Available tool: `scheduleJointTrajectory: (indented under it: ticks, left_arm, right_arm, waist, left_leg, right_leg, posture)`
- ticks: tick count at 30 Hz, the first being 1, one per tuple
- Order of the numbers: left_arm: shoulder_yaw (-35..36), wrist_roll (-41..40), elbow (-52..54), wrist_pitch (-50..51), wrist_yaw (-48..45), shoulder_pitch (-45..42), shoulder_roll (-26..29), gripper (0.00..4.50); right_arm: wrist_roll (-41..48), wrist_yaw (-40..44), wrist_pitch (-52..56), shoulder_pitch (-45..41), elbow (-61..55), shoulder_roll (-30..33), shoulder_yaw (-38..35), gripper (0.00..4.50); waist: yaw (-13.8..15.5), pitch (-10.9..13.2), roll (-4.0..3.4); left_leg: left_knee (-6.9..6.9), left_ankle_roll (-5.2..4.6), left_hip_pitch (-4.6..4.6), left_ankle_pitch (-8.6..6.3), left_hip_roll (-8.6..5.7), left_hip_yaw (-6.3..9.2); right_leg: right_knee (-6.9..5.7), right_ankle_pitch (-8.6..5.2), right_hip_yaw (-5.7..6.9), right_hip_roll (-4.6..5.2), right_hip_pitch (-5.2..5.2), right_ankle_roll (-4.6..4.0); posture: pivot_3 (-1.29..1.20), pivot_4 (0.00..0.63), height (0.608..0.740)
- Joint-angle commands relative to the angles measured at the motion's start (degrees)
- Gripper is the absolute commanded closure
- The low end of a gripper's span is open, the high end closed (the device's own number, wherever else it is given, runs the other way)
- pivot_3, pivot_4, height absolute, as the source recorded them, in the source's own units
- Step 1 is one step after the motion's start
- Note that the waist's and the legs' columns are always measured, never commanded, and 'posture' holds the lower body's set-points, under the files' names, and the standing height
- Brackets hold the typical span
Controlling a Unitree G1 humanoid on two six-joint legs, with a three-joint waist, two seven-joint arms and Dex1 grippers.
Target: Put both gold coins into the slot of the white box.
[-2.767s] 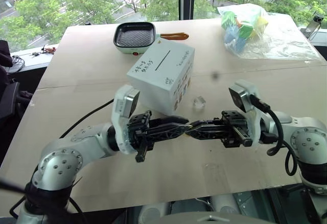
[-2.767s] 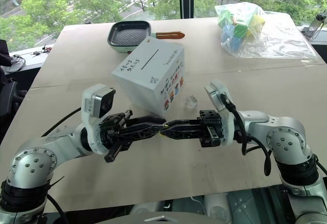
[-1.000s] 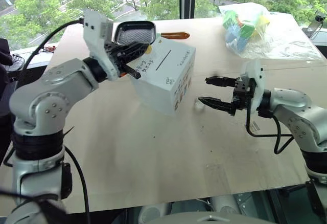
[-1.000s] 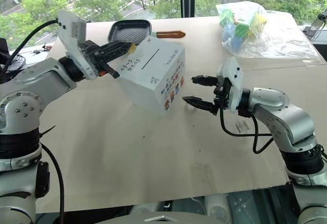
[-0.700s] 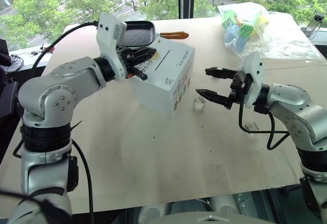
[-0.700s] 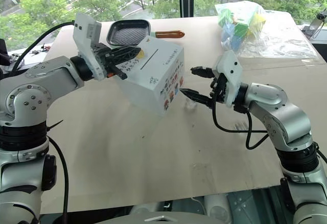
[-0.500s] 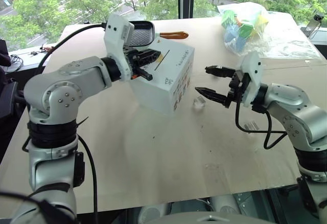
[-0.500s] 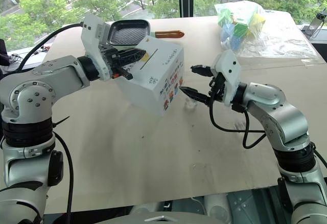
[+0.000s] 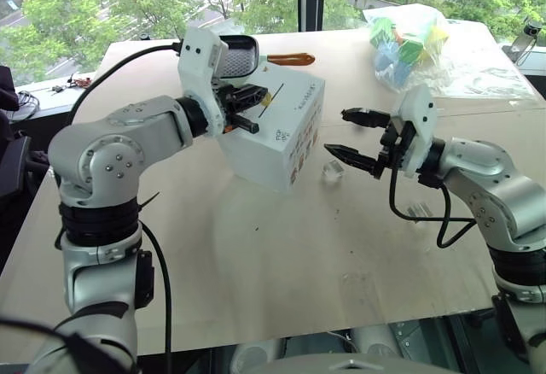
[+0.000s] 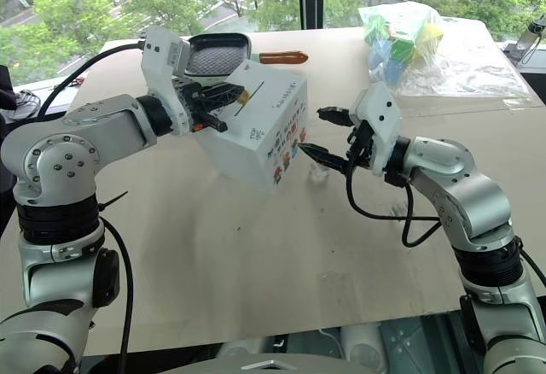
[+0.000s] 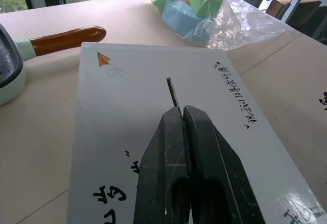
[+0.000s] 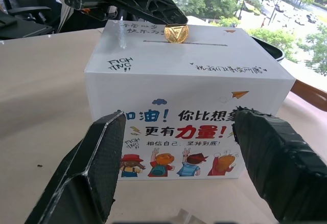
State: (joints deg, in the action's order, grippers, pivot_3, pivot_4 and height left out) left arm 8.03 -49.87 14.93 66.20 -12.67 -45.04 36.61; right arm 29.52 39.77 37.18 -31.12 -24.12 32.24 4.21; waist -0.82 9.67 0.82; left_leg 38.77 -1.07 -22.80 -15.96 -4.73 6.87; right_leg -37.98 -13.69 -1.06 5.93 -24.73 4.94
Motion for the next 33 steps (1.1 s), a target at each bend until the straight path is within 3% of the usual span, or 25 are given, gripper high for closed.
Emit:
scheduleJointTrajectory:
  ticks: [1, 33]
  left_arm:
    - [-0.03, 0.96, 1.2, 1.54, -0.24, -0.07, -0.11, 4.5]
    - [-3.22, 7.86, 5.21, 9.57, -0.35, -1.64, -3.05, 4.5]
  right_arm:
    - [-0.05, 0.02, -0.82, -1.1, -1.47, -0.22, -0.77, 0.87]
    - [4.18, -0.82, 1.77, -1.18, -2.64, -2.69, -2.45, 0.87]
  waist:
    - [0.0, 0.0, 0.0]
    - [0.05, -0.05, 0.0]
  left_leg:
    - [0.0, 0.0, 0.0, 0.0, 0.0, 0.0]
    - [0.15, 0.0, 0.02, 0.0, -0.01, 0.01]
  right_leg:
    - [0.0, 0.0, 0.0, 0.0, 0.0, 0.0]
    - [-0.1, 0.0, 0.0, 0.0, 0.05, 0.0]
  posture:
    - [0.0, 0.15, 0.721]
    - [0.0, 0.15, 0.721]
